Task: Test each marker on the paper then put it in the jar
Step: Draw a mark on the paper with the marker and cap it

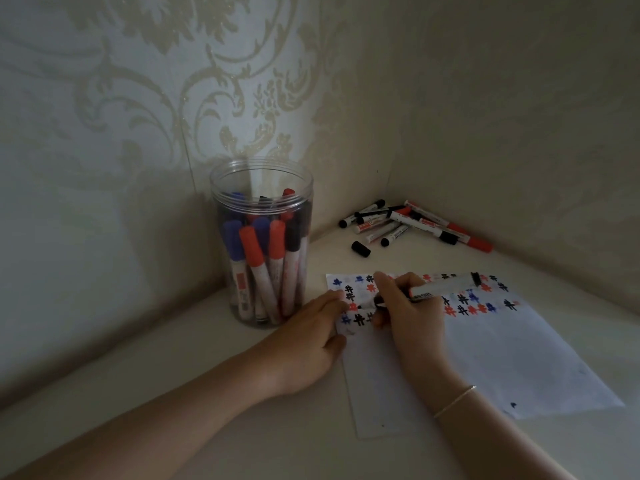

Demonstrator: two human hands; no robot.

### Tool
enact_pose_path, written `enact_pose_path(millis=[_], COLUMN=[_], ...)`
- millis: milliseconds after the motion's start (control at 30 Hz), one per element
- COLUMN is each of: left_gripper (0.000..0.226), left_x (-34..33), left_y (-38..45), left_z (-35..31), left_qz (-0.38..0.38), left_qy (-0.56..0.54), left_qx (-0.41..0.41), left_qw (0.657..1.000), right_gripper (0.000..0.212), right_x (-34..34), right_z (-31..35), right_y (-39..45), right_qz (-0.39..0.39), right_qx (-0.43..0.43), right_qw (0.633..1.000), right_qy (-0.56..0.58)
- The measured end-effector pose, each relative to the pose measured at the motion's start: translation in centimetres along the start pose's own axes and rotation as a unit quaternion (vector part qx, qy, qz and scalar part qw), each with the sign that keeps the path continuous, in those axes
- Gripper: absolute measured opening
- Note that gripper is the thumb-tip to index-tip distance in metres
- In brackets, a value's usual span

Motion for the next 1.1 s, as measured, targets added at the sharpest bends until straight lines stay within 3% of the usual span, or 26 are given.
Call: enact_pose_path(millis=[100,200,267,367,567,1100], left_gripper=[0.035,0.012,0.009,0.004,0.012,0.011], left_x=[0.14,0.02,-0.01,-0.08,-0.47,-0.44], left_y=[-0.36,-0.58,-0.70,-0.68,-0.41,-0.22], left_z=[-0.18,-0.14,-0.08,-0.33,-0.33,-0.35], left_qz=[-0.037,-0.046,-0.050,-0.074,-0.107,-0.101], left_qy=[-0.026,-0.030,-0.024,-0.022,-0.008,-0.011], left_qx=[-0.010,-0.017,-0.017,-0.027,-0.038,-0.027], left_qw=[0.999,0.998,0.998,0.997,0.994,0.994], right_gripper=[0.018,0.028,0.030,0.022,0.028,0.022], right_x=[0.01,0.26,0.31,0.05,-0.07,-0.05], right_z=[0.06,-0.13,-0.31,0.05,0.02,-0.18], right_y=[0.22,0.68,0.89,0.91,0.59,0.60], right_qz=[0.016,0.059,0.098,0.138,0.053,0.070], right_qx=[0.008,-0.012,-0.046,-0.020,0.022,0.027], right_qw=[1.000,0.998,0.994,0.988,0.987,0.984], right_qy=[-0.010,-0.021,0.005,-0.065,-0.153,-0.162])
Point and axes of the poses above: each hand's wrist, its own y-axis towards the middle knuckle, its own x-axis out of the back of the hand, z = x × y, the point moved 3 cm from there along y, towards the middle knuckle, and after that the axes turned 4 degrees about -y, right-handed, at the moved point
